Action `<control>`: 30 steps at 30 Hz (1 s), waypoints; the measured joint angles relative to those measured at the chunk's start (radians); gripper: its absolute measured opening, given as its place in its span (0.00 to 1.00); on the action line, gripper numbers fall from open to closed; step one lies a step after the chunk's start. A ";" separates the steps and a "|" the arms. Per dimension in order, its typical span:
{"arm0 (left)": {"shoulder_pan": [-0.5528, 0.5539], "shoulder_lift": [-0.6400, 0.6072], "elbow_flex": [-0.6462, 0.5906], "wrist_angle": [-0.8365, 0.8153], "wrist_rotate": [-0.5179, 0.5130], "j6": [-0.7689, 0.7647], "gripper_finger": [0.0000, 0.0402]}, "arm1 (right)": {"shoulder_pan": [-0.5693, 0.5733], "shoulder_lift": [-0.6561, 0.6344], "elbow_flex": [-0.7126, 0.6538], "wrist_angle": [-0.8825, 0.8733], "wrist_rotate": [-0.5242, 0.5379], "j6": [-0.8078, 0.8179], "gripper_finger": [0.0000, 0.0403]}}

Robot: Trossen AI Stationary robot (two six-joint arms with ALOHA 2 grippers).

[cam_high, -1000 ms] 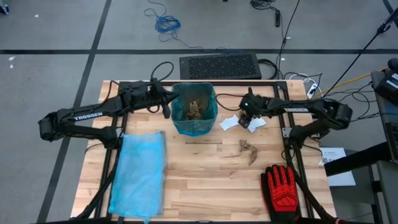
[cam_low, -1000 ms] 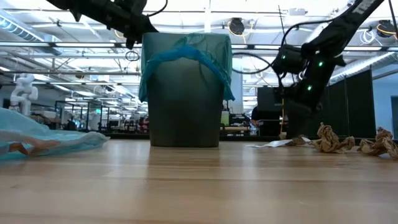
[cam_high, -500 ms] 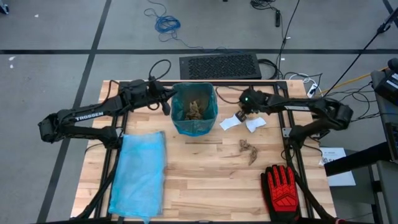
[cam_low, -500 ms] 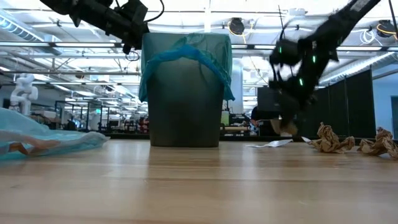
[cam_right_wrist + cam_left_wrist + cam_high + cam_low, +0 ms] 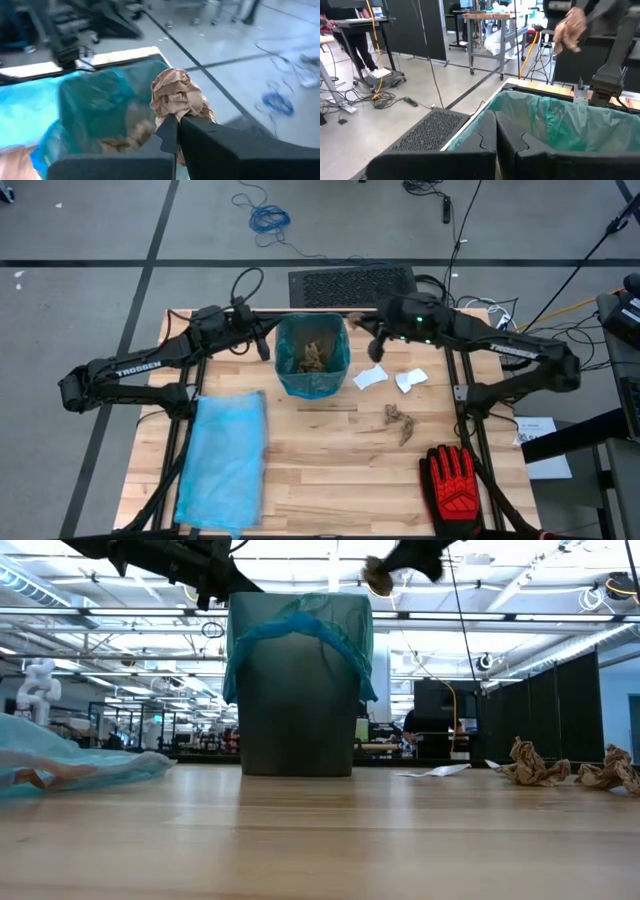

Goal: Place trash/remove bag and relplace
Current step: Put the brown napkin into the black trash bin, then put the white paper into the black trash bin

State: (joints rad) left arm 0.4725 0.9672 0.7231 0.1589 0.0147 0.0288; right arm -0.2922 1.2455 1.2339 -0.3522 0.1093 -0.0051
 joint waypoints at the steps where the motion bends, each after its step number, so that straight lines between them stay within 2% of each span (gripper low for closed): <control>1: 0.000 0.000 0.000 0.000 0.000 0.003 0.00 | 0.010 0.034 0.038 -0.004 -0.012 -0.018 0.00; 7: -0.001 0.000 0.000 0.010 0.000 0.003 0.00 | 0.027 0.240 0.261 -0.104 -0.073 -0.059 0.00; 10: -0.001 0.000 0.000 0.017 0.000 0.003 0.00 | 0.026 0.319 0.338 -0.181 -0.089 -0.086 0.04; 13: -0.001 0.000 0.000 0.041 0.000 -0.002 0.00 | 0.031 0.370 0.387 -0.214 -0.089 -0.093 0.14; 17: -0.001 0.000 0.000 0.058 0.000 -0.016 0.00 | 0.040 0.407 0.407 -0.197 -0.089 -0.096 0.34; 20: -0.001 0.000 0.000 0.048 0.000 -0.015 0.00 | 0.046 0.409 0.413 -0.204 -0.089 -0.117 0.48; 22: -0.001 0.000 0.000 0.038 0.000 -0.014 0.00 | 0.046 0.393 0.413 -0.265 -0.089 -0.119 0.53; 25: -0.001 0.000 0.000 0.034 0.000 0.003 0.00 | 0.051 0.340 0.412 -0.423 -0.083 -0.120 0.53; 30: -0.001 0.000 0.000 0.034 0.000 0.012 0.00 | 0.053 0.234 0.394 -0.669 -0.056 -0.061 0.39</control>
State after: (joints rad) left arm 0.4717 0.9672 0.7227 0.1933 0.0151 0.0405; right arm -0.2390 1.4792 1.6279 -1.0212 0.0536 -0.0665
